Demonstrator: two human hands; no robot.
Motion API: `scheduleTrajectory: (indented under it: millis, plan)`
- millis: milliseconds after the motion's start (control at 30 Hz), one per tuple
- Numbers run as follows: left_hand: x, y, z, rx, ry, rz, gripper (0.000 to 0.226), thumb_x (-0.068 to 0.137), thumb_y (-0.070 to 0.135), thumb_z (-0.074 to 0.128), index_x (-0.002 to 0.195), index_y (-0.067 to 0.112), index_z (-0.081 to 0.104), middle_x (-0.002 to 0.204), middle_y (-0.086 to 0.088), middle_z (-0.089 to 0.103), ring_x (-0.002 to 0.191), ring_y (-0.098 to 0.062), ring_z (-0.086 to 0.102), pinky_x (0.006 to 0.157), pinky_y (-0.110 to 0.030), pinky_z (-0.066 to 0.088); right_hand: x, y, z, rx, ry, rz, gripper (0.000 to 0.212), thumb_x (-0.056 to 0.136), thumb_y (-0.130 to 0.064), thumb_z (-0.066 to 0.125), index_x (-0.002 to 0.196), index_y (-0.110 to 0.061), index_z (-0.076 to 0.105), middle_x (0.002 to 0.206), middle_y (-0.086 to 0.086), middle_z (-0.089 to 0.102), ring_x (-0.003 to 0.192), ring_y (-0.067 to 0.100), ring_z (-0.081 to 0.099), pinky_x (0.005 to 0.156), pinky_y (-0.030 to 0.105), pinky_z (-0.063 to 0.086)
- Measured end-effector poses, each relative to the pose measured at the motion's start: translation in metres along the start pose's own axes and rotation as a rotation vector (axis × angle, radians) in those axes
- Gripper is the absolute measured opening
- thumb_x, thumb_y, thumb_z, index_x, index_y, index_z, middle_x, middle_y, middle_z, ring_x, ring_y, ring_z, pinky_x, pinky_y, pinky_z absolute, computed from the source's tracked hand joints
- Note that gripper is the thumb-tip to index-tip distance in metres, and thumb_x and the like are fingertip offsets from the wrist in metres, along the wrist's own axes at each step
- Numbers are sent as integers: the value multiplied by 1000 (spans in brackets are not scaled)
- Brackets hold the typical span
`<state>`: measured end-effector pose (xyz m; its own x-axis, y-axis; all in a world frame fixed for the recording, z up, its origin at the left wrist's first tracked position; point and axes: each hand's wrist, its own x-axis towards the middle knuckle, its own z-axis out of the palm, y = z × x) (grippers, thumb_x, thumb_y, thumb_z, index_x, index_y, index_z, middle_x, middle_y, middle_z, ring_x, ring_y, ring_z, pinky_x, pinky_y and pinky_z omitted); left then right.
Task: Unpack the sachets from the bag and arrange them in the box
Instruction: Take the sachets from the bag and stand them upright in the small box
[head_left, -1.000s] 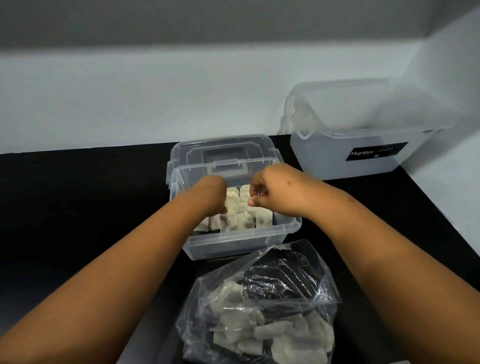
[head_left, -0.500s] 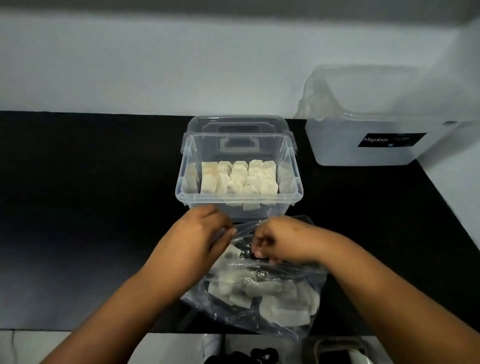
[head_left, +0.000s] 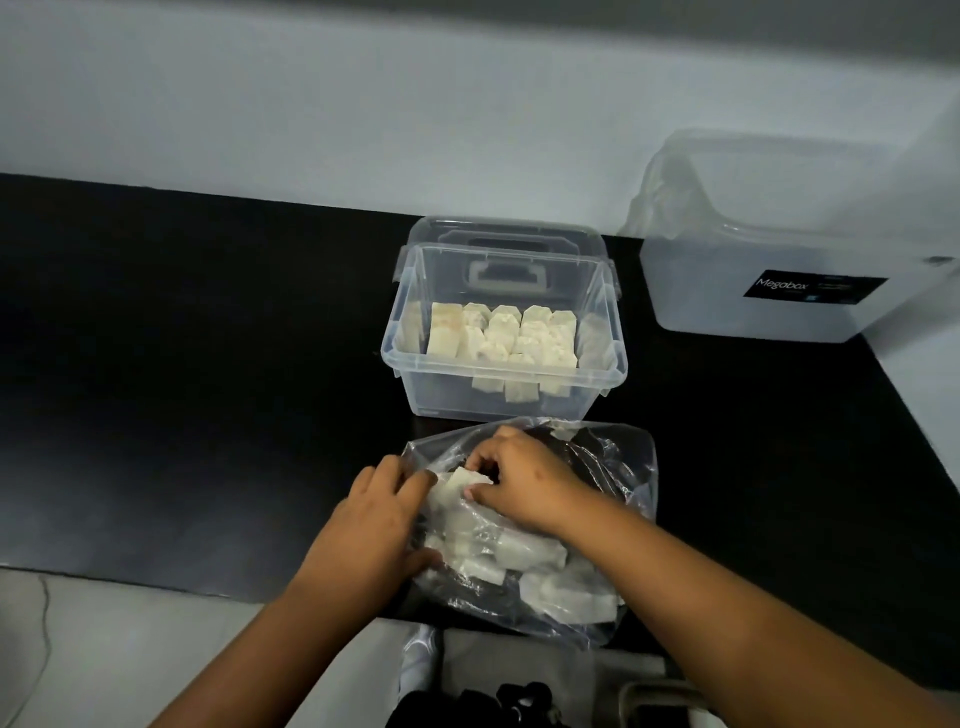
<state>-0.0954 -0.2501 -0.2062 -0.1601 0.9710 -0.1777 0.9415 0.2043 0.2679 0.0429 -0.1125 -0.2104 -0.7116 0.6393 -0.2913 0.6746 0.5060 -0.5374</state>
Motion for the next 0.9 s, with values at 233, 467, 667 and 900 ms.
scheduleTrajectory:
  millis: [233, 467, 667, 900]
  plan:
    - [-2, 0, 0, 12, 11, 0, 73, 77, 51, 69, 137, 29, 35, 132, 4, 33, 119, -17, 37, 97, -32, 44, -3, -3, -2, 170, -10, -2, 21, 76, -19, 79, 88, -20, 62, 82, -6, 60, 74, 12, 54, 76, 38, 52]
    - [-1, 3, -5, 59, 9, 22, 72, 78, 54, 67, 138, 30, 35, 131, 5, 34, 116, -16, 40, 94, -30, 44, -18, 5, -28, 263, 40, 8, 22, 77, -13, 78, 87, -22, 62, 76, -11, 57, 68, 5, 52, 72, 29, 51]
    - [5, 1, -16, -39, 40, 45, 57, 77, 51, 69, 127, 31, 51, 122, 10, 41, 113, -13, 43, 92, -29, 45, -39, 14, -59, 399, 104, 32, 21, 77, -13, 79, 80, -27, 65, 80, -3, 66, 73, 8, 59, 77, 31, 55]
    - [20, 24, -52, -450, 237, 121, 27, 84, 26, 69, 111, 25, 64, 104, 13, 56, 96, -1, 56, 77, -12, 44, -59, 6, -91, 584, 155, -43, 18, 76, -4, 78, 85, -17, 69, 86, 4, 72, 78, 15, 66, 80, 32, 57]
